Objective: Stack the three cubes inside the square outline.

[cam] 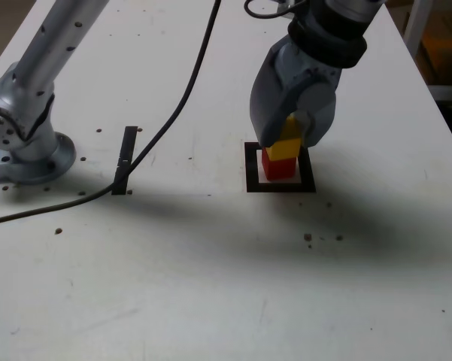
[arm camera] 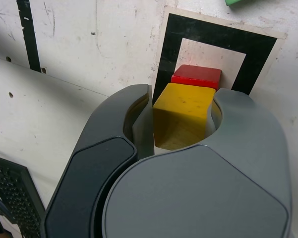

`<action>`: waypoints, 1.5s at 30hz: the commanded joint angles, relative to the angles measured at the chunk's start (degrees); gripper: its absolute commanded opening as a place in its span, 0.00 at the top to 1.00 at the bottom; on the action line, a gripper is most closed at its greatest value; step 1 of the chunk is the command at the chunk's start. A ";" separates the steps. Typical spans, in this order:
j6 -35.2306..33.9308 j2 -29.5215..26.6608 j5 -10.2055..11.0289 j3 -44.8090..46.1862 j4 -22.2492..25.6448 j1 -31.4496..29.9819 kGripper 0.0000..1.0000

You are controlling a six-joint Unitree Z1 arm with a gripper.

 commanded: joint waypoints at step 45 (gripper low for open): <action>59.12 -3.80 17.41 6.18 0.60 8.98 0.01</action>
